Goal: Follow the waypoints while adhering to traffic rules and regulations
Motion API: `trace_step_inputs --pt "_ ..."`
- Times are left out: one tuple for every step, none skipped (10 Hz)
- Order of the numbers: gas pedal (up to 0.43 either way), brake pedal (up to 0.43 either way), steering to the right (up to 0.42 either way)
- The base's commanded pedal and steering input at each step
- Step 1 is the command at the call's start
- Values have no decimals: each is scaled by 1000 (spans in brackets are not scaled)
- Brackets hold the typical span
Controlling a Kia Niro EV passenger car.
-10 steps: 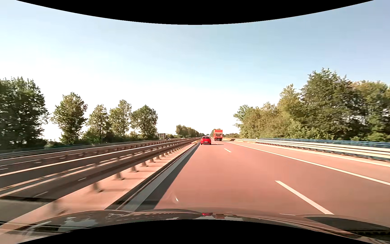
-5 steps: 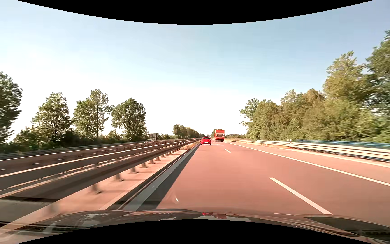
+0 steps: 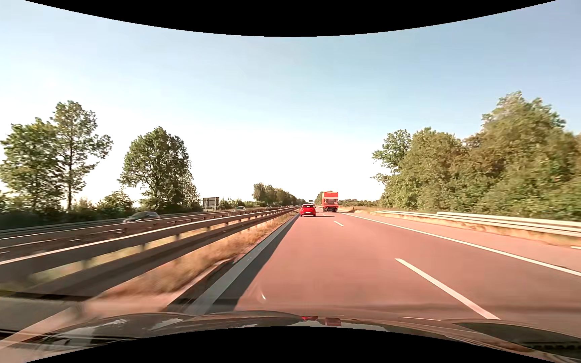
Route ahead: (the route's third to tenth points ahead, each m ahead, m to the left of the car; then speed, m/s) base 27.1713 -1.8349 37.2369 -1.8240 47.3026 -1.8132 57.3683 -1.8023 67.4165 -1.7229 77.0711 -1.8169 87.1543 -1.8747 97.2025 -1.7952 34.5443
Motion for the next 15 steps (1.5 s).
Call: trace_step_inputs --pt "209 6 1" --pt "209 6 1" --pt "209 6 1" --pt "209 6 1" --pt "209 6 1" --pt "209 6 1" --pt "209 6 1" --pt "220 6 0" --pt "220 6 0" --pt "220 6 -1" --pt "228 6 -1" --pt "228 6 -1" --pt "240 6 -1" --pt "260 6 -1" --pt "268 6 -1"
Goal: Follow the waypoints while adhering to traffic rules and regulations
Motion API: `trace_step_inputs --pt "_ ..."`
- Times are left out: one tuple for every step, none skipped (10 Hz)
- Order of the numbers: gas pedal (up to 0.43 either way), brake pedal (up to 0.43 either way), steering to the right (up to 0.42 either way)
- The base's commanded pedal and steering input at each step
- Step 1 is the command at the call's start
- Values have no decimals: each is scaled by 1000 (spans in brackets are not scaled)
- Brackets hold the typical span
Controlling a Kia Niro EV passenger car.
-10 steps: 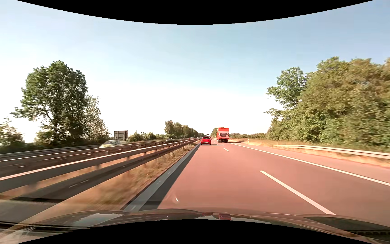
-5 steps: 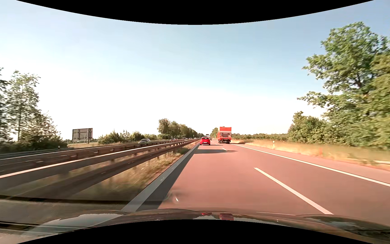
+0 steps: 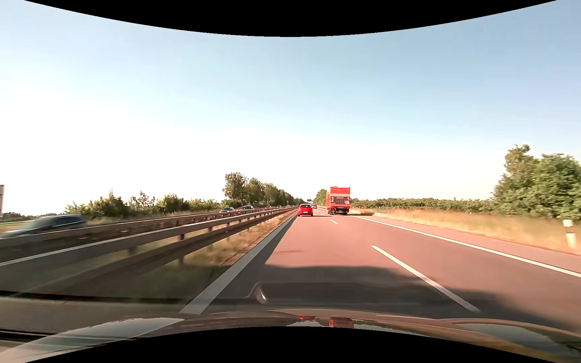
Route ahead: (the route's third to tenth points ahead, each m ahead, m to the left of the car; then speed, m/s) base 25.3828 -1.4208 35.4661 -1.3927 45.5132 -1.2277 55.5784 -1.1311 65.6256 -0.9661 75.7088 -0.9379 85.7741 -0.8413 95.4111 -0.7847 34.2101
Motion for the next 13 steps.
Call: trace_step_inputs --pt "280 6 -1" --pt "299 6 -1" --pt "319 6 -1" --pt "331 6 -1" --pt "339 6 -1" --pt "350 6 -1" --pt "358 6 -1" --pt "358 6 -2" --pt "370 6 -2" --pt "370 6 -2" --pt "378 6 -2" --pt "378 6 -2" --pt "378 6 -2"
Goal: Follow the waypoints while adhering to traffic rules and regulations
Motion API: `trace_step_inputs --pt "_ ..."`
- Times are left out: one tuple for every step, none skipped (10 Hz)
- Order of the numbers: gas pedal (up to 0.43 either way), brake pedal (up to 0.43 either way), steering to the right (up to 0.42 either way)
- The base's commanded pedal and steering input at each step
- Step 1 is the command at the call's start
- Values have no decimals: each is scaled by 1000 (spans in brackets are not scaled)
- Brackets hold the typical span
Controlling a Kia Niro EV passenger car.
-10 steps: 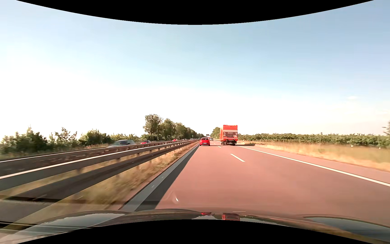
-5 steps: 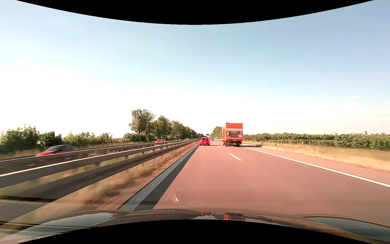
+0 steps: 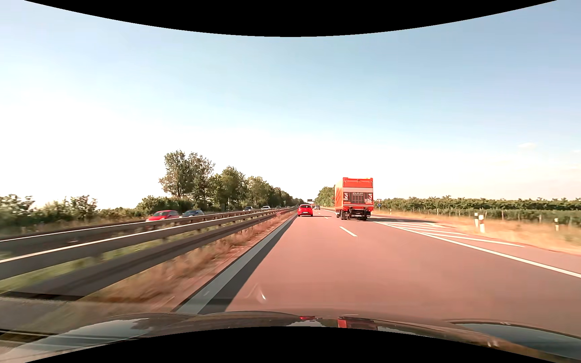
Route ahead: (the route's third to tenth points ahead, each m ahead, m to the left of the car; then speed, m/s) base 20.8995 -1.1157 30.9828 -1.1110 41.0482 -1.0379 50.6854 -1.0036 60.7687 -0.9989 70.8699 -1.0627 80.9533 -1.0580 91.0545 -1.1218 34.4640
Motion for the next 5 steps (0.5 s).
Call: trace_step_inputs --pt "378 6 -2" --pt "378 6 -1" --pt "390 6 -1" --pt "390 6 -1" --pt "390 6 -1"
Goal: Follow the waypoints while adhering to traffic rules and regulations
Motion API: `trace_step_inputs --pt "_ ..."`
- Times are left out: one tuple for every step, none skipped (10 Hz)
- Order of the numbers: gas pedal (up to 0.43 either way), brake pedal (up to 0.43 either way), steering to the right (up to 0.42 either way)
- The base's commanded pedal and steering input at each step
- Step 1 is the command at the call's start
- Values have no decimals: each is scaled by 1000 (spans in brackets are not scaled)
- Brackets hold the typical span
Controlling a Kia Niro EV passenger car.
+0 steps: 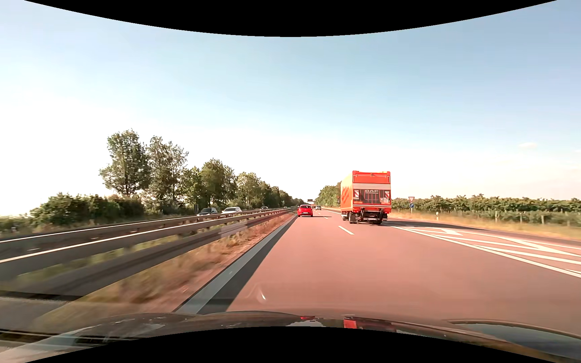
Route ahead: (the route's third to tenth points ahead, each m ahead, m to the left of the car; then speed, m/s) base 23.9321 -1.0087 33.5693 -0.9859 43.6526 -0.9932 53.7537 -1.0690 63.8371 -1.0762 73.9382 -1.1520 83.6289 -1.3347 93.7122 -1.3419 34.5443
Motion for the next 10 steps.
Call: trace_step_inputs --pt "390 6 -1" --pt "390 6 -1" --pt "390 6 0" --pt "390 6 -1" --pt "390 6 -1" --pt "390 6 -1" --pt "390 6 -1" --pt "390 6 -1" --pt "390 6 -2" --pt "390 6 -2"
